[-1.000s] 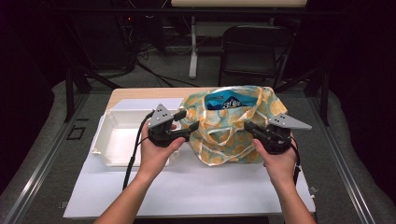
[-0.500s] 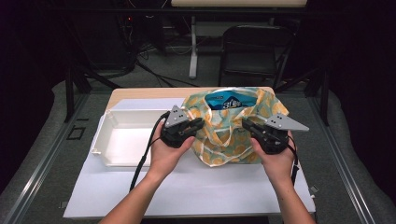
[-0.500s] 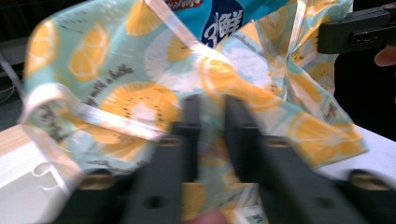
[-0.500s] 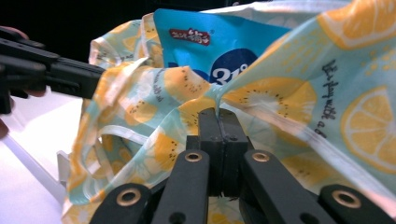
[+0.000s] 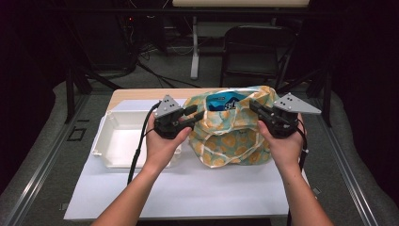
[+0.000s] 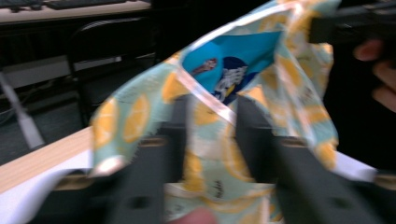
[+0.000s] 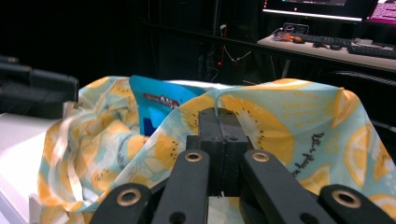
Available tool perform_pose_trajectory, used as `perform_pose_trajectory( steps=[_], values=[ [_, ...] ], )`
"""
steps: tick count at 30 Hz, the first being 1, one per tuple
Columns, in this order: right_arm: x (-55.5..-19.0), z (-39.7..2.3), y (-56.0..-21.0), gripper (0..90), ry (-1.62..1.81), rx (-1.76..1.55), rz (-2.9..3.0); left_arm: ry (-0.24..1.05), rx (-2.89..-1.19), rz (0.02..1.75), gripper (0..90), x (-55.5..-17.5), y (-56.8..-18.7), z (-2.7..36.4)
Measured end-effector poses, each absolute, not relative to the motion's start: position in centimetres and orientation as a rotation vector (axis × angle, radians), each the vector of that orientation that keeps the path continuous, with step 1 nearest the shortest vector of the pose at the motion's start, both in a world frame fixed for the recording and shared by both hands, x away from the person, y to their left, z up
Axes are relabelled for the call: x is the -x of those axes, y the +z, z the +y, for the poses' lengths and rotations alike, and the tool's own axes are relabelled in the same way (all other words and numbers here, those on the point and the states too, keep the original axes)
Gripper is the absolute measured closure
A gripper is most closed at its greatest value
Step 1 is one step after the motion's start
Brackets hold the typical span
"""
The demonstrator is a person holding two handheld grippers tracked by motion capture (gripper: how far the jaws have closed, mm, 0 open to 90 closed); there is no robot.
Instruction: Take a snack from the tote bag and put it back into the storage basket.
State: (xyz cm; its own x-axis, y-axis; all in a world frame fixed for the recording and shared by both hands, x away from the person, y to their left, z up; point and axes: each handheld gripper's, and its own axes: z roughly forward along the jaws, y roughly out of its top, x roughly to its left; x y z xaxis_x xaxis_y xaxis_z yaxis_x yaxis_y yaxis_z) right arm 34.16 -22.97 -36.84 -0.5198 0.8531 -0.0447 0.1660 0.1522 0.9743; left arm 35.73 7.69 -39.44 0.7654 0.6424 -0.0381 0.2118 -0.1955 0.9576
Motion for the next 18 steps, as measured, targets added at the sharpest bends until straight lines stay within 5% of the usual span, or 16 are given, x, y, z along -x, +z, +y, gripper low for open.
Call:
perform_pose_trajectory(
  steps=[6, 10, 15, 18],
  values=[
    [-34.4, -22.3, -36.8, 90.0, 1.433, -0.963, 1.805, 0.511, -1.808, 0.662, 17.9, -34.5, -41.0, 6.1],
    [-34.4, -22.0, -37.1, 90.0, 1.451, -0.972, 1.811, 0.532, -1.882, 0.65, 8.5, -34.4, -42.0, 4.5],
    [-34.5, -21.7, -37.3, 90.0, 1.472, -0.977, 1.819, 0.57, -1.921, 0.653, 9.2, -34.4, -42.5, 3.8],
    [-34.4, -21.5, -37.3, 90.0, 1.476, -0.962, 1.83, 0.564, -1.892, 0.679, 31.3, -34.8, -42.4, 4.2]
  ],
)
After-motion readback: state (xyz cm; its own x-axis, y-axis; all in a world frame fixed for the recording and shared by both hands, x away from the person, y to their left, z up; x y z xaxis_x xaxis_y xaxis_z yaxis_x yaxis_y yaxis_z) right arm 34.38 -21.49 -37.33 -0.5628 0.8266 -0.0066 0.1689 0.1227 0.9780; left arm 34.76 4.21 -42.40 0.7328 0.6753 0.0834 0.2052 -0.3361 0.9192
